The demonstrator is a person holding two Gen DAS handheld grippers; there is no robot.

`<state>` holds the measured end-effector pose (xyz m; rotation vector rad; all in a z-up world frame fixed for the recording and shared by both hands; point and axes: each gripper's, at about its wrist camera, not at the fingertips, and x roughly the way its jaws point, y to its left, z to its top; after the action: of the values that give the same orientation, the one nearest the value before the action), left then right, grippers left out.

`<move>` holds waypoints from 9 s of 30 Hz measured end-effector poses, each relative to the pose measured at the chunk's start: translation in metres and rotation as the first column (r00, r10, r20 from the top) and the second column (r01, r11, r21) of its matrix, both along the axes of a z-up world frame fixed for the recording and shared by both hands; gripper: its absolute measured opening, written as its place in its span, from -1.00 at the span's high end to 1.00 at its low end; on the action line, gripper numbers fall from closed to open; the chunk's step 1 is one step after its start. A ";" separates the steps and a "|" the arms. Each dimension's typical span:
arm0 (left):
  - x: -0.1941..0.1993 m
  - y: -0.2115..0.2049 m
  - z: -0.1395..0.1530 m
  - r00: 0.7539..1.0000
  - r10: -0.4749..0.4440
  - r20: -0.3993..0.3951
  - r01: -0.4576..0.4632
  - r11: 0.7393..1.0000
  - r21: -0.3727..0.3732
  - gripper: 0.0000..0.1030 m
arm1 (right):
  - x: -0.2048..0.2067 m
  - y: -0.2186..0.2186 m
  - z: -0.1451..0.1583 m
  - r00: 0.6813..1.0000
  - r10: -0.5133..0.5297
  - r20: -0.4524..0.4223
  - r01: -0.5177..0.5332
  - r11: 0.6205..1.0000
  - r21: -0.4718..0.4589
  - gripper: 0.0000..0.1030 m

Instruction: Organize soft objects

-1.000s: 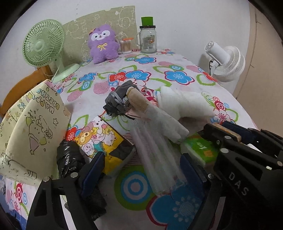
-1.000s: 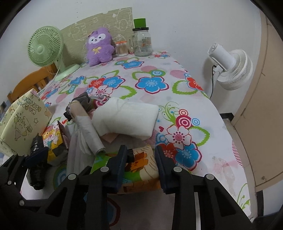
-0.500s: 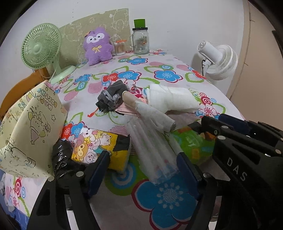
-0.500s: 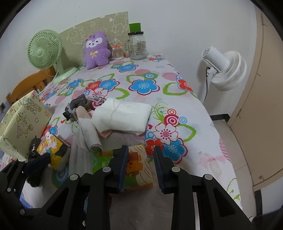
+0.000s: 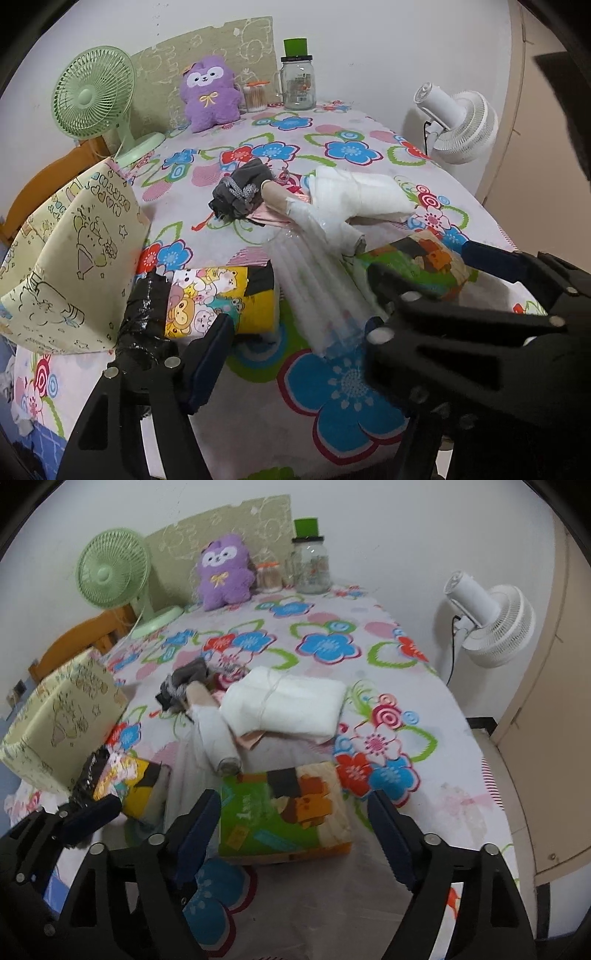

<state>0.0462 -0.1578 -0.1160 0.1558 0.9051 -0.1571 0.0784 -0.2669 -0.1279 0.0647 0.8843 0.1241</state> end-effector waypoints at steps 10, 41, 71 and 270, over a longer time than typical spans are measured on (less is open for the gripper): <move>0.002 -0.005 0.000 1.000 0.009 -0.004 -0.009 1.000 -0.004 -0.46 | 0.004 -0.007 -0.012 1.000 -0.024 -0.021 0.024 1.000 0.001 -0.38; 0.026 -0.016 -0.012 0.998 -0.023 -0.067 0.016 0.995 -0.103 0.70 | 0.009 -0.027 -0.005 0.998 -0.060 -0.011 0.061 0.998 0.023 -0.39; -0.016 0.011 0.033 0.995 -0.086 0.055 0.092 0.989 -0.113 0.86 | -0.032 0.010 0.037 0.995 -0.069 0.075 0.071 0.997 -0.022 -0.39; -0.025 0.102 0.126 0.984 -0.018 0.180 0.026 0.999 -0.041 -0.87 | -0.043 0.120 0.147 0.965 0.071 0.253 -0.038 0.990 -0.134 -0.82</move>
<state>0.0211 -0.0560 0.0098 0.1371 0.7201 -0.1801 0.0359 -0.1468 0.0191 -0.0943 0.6328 0.1242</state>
